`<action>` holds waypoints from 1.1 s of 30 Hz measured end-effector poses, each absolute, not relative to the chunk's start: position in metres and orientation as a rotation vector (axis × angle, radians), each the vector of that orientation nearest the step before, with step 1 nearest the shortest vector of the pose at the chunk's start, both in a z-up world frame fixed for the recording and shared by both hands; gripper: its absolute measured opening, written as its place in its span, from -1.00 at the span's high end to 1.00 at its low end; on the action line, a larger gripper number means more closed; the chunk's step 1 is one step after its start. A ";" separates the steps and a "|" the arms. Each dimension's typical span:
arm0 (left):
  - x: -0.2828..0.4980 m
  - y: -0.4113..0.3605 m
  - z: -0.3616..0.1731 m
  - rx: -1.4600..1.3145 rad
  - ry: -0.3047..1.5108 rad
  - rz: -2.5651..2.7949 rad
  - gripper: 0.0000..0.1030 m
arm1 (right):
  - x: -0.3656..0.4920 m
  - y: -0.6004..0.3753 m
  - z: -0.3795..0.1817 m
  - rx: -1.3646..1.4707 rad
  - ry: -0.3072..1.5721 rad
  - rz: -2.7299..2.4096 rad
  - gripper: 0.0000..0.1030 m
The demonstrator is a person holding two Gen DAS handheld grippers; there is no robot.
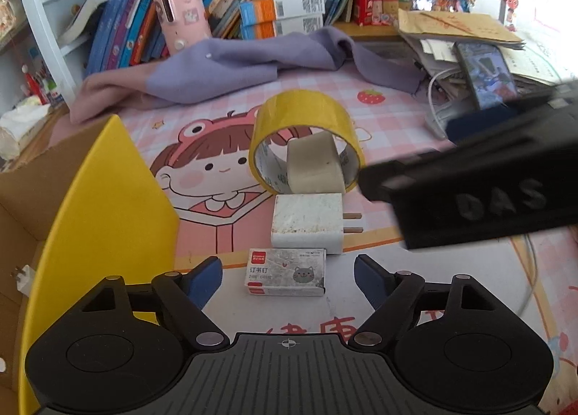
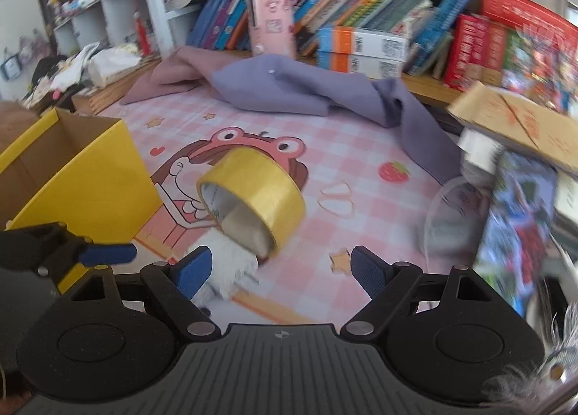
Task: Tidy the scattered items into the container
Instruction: 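Grasp the white staples box with the left gripper while the right gripper grasps the yellow tape roll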
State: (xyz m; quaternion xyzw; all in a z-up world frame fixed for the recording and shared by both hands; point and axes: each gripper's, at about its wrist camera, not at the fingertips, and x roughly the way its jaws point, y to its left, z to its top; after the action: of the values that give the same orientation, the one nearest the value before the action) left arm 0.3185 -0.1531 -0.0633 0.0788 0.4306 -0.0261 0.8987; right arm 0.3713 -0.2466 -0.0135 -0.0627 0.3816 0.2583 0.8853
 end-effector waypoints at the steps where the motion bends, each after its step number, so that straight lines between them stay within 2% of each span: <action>1: 0.321 -0.153 -0.065 0.158 0.896 -0.052 -0.58 | 0.377 -0.243 -0.015 -0.145 0.792 0.548 -0.63; 21: 0.339 -0.143 -0.083 0.042 0.959 -0.044 -0.38 | 0.429 -0.202 -0.027 -0.285 0.754 0.693 -0.62; 22: 0.339 -0.143 -0.084 0.041 0.959 -0.047 -0.36 | 0.429 -0.201 -0.028 -0.288 0.758 0.700 -0.57; 24: 0.339 -0.144 -0.083 0.046 0.958 -0.059 -0.21 | 0.431 -0.201 -0.030 -0.287 0.776 0.714 -0.27; 25: 0.339 -0.144 -0.082 0.050 0.956 -0.066 -0.12 | 0.432 -0.201 -0.031 -0.285 0.784 0.709 -0.05; 26: 0.338 -0.145 -0.082 0.055 0.956 -0.073 -0.06 | 0.432 -0.202 -0.030 -0.288 0.777 0.696 0.00; 33: 0.330 -0.147 -0.073 0.056 0.962 -0.089 -0.04 | 0.433 -0.225 -0.024 -0.140 0.824 0.631 0.16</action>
State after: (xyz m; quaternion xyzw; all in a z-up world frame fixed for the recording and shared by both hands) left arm 0.3296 -0.1465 -0.0732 0.0271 0.4623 -0.0427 0.8853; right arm 0.4331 -0.2248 -0.0239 -0.0668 0.3934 0.3015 0.8659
